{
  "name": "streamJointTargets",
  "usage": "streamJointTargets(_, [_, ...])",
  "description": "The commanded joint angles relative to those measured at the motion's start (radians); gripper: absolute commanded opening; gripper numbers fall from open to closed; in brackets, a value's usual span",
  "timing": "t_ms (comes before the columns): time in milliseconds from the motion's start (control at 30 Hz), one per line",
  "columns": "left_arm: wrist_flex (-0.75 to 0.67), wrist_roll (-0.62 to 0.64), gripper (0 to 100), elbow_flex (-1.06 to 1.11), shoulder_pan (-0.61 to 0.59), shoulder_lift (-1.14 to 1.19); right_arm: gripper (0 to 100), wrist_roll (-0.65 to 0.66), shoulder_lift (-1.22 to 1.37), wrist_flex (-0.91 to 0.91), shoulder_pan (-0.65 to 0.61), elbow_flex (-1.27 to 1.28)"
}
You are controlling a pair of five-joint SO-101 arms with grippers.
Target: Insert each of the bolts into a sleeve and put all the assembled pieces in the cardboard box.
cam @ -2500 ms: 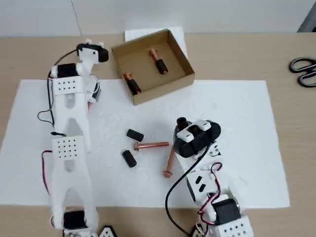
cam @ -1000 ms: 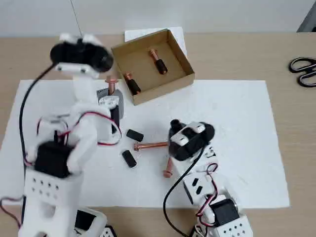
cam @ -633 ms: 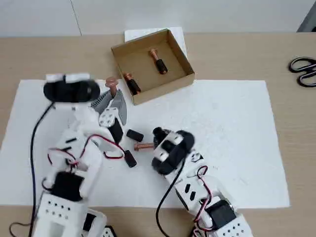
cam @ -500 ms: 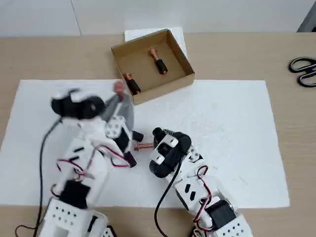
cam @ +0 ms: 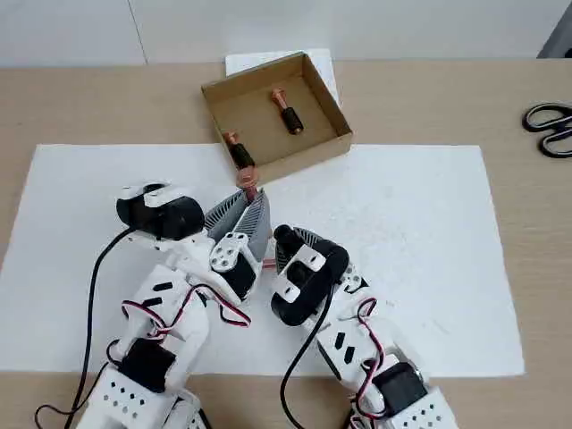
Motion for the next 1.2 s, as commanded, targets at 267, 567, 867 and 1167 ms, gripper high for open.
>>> streamJointTargets(267, [-0.133, 0.008, 1, -0.007, 0.003, -0.02, 0.5, -0.198, -0.018, -0.021, -0.004, 0.006])
streamJointTargets(567, [-0.166, 0.002, 1, -0.001, 0.006, -0.017, 0.5, -0.199, -0.018, 0.01, -0.007, 0.006])
streamJointTargets(867, [-0.311, -0.169, 1, 0.093, 0.014, -0.015, 0.5, -0.201, -0.019, -0.007, -0.008, 0.002])
streamJointTargets(1167, [-0.313, -0.17, 1, 0.091, 0.029, -0.025, 0.5, -0.198, -0.018, 0.013, -0.008, 0.006])
